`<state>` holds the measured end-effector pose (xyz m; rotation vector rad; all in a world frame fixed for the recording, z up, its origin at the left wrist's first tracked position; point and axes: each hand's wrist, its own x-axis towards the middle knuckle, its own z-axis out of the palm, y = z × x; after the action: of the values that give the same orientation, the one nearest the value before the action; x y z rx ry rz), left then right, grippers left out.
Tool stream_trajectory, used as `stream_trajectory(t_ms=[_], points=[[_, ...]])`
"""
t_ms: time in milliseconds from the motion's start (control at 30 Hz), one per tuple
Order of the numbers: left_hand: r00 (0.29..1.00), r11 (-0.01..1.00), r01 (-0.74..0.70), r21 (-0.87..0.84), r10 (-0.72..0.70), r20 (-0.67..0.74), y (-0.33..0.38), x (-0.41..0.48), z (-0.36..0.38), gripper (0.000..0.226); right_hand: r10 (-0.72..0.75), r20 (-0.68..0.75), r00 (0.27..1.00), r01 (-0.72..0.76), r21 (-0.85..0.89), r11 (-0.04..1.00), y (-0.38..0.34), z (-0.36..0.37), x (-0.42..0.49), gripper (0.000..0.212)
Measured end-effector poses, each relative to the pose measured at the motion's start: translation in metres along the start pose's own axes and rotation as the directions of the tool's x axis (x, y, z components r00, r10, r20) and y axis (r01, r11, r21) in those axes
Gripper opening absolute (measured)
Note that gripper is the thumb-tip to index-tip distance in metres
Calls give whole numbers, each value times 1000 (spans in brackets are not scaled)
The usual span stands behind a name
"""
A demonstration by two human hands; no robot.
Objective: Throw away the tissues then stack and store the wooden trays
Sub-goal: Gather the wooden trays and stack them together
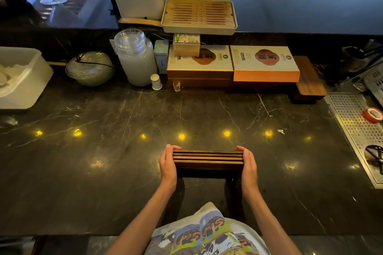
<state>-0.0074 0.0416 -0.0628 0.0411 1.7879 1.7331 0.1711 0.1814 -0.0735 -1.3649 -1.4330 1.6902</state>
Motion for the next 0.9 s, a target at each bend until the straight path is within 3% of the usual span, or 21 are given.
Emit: stream_trajectory(t_ms=[67,100,167,233,267,333,400,533,667,767,900], points=[[1000,1000,8,6,-8,15,1,3,0,46,-147,-15,989,139,-247,959,-7,-2,1,35],[1000,1000,16,11,-16,21,2,4,-1,46,-260,24,965,246,-417,875,-13,-2,2,38],[999,999,25,21,-26,27,1,6,-2,47,-445,248,860,472,-717,513,-25,3,3,47],[999,999,28,26,-29,30,0,7,-2,47,-400,457,795,555,-814,173,-38,14,-1,62],[999,999,28,25,-29,30,0,7,-2,47,-330,507,796,564,-820,100,-44,22,-3,71],[999,999,14,37,-15,29,-2,6,-3,47,-216,578,787,598,-801,32,-50,37,-3,78],[1000,999,-4,53,3,28,-4,4,-3,47,-153,643,750,649,-761,-15,-55,49,1,66],[1000,999,12,42,-13,29,1,5,-2,49,-36,671,740,671,-741,-31,-67,62,15,58],[996,998,-20,58,15,83,2,3,-5,40,-92,695,713,694,-719,-46,-65,59,19,54],[975,984,-106,142,76,207,-4,1,-16,38,-148,700,699,704,-709,-29,-59,56,20,50],[955,967,-84,242,8,298,-6,4,-26,65,-172,704,689,711,-702,-29,-61,53,20,48]])
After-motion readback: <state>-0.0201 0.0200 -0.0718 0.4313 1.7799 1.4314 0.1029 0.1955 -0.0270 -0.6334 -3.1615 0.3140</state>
